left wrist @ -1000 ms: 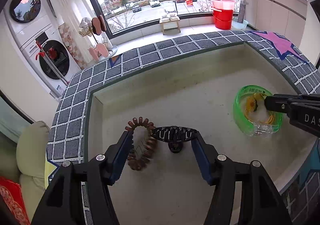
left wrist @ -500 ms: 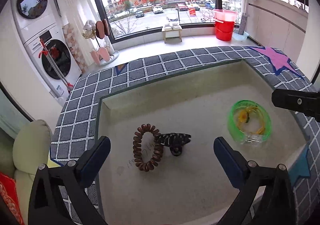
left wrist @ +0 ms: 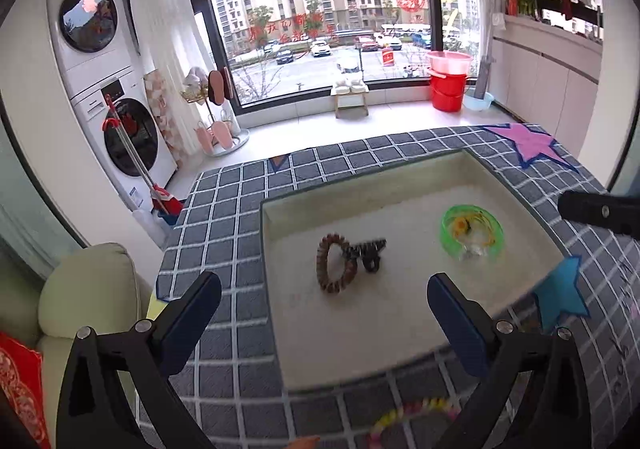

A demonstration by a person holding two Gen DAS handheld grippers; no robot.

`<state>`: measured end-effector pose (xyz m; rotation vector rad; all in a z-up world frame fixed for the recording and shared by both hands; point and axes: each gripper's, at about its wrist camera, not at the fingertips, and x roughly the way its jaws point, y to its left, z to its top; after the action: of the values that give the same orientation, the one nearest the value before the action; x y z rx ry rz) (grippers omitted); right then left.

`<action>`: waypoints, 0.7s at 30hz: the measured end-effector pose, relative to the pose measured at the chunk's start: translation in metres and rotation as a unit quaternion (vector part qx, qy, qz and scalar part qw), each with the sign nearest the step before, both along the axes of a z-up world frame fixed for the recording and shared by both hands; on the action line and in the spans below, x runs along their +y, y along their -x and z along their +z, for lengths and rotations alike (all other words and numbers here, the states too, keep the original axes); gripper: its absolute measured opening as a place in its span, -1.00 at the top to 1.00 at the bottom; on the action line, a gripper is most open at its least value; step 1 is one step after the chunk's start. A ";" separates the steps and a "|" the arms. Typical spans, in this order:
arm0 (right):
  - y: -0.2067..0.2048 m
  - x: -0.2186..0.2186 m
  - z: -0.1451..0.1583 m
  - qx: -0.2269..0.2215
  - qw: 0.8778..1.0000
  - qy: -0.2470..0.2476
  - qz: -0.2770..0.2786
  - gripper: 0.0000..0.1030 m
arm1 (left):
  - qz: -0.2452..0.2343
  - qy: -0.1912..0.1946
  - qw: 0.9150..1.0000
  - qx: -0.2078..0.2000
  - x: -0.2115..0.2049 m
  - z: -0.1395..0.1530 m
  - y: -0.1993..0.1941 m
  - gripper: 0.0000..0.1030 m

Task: Organize jewelry
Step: 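Move both tools back over the table toward the heart pendant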

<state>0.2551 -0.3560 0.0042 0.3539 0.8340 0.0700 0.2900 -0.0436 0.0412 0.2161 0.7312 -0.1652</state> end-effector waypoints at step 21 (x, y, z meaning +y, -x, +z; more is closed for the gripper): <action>0.086 0.034 -0.041 0.080 0.996 0.030 0.039 -0.65 | 0.016 0.050 0.993 0.104 0.047 -0.059 0.091 -1.00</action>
<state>0.1691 -0.3219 -0.0372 0.2720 1.0057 0.0895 0.1992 0.0037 -0.0180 0.0931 0.9312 -0.1959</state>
